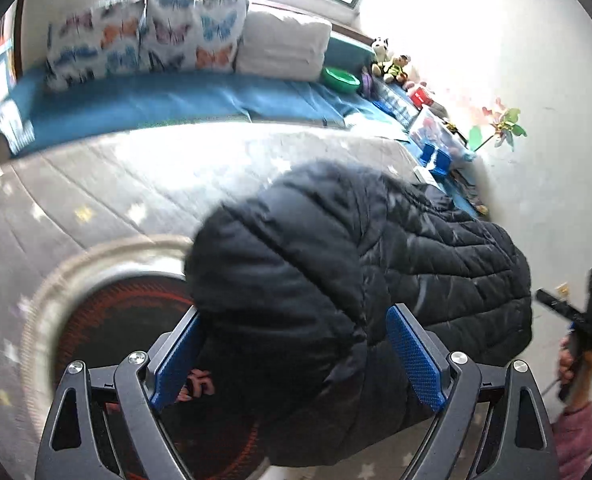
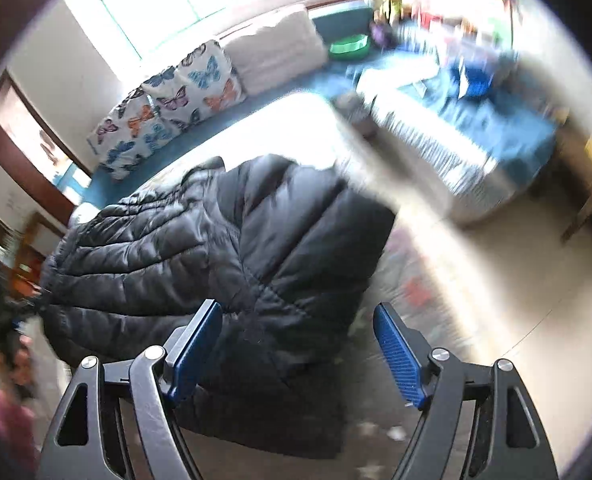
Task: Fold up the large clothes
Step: 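Lower the jacket bundle onto the mattress with both tools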
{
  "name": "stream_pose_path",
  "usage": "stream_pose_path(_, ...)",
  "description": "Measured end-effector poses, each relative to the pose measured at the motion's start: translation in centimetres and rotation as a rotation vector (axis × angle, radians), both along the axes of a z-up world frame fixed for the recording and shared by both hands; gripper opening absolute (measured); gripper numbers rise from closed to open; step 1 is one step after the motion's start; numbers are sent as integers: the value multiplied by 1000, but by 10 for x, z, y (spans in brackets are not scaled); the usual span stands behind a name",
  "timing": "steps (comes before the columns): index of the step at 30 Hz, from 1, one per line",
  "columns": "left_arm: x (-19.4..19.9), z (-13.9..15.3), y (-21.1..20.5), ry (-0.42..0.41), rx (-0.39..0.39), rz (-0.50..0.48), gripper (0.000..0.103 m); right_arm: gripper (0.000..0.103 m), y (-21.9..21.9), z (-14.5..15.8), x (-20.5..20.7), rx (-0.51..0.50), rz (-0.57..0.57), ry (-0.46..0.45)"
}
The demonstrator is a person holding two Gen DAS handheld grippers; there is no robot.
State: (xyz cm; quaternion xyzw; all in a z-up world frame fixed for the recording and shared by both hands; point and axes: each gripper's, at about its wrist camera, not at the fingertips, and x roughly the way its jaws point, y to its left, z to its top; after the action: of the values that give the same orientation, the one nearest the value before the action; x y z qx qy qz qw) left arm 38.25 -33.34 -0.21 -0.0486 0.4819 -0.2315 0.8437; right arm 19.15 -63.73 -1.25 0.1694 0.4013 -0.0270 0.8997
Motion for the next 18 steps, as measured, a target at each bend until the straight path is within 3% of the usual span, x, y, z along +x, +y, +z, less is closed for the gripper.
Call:
stream_pose_path(5,-24,34,-29,-221,144,-9,97,84,23,20,-3,-51,47,-92)
stream_pose_path(8,-38,41,-56,-313,209,-32,97,84,40,19,8,-87,83,-97)
stream_pose_path(14,-50,28,-73,-321,237,-80,97,84,54,-5,33,-140,91,-29)
stream_pose_path(18,-35,4,-78,-269,236,-82,97,85,49,-15,38,-143,74,-12)
